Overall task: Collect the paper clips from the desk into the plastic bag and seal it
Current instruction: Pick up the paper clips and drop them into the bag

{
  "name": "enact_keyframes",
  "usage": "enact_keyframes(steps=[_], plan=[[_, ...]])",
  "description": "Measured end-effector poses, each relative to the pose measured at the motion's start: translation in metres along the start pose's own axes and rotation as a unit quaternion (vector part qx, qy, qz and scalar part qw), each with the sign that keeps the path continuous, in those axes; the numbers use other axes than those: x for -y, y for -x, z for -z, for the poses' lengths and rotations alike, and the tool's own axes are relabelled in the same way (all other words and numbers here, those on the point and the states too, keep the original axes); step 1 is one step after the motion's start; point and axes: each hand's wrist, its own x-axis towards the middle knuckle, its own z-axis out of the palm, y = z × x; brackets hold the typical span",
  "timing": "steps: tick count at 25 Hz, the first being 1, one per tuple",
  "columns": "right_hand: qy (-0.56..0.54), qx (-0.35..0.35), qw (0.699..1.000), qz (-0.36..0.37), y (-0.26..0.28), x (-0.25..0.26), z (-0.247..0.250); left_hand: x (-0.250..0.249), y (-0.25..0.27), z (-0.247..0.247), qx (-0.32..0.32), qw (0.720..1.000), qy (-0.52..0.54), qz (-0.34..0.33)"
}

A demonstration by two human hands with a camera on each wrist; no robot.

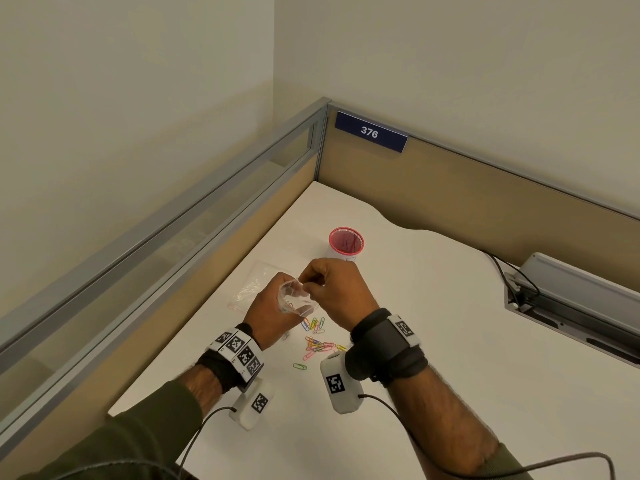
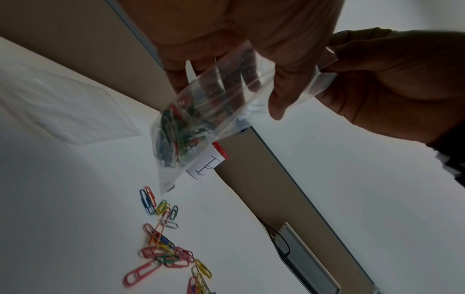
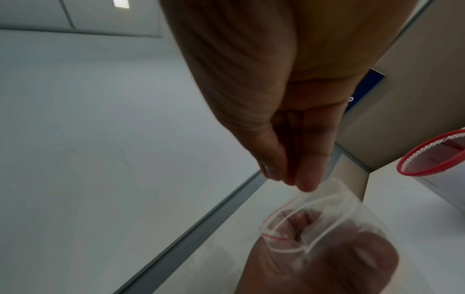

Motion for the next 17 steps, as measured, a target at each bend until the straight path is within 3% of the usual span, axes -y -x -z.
enact_keyframes(steps=[5, 8, 11, 13, 17], plan=[[-0.079, -0.075, 0.992, -0.058, 0.01, -0.042, 0.006, 0.009, 0.001, 0.008, -0.007, 0.999, 0.036, -0.005], [0.022, -0.016, 0.985, -0.169, 0.028, -0.106, -0.013, 0.014, 0.004, 0.016, -0.016, 0.999, 0.051, 0.003], [0.13, 0.08, 0.955, -0.256, 0.058, -0.146, -0.043, 0.015, 0.006, 0.02, -0.025, 0.999, 0.042, -0.005], [0.16, 0.105, 0.947, -0.257, 0.069, -0.151, -0.064, 0.015, 0.007, 0.02, -0.025, 0.999, 0.042, -0.007], [0.161, 0.129, 0.963, -0.175, 0.074, -0.136, -0.083, 0.015, 0.006, 0.016, -0.019, 0.998, 0.062, -0.011]])
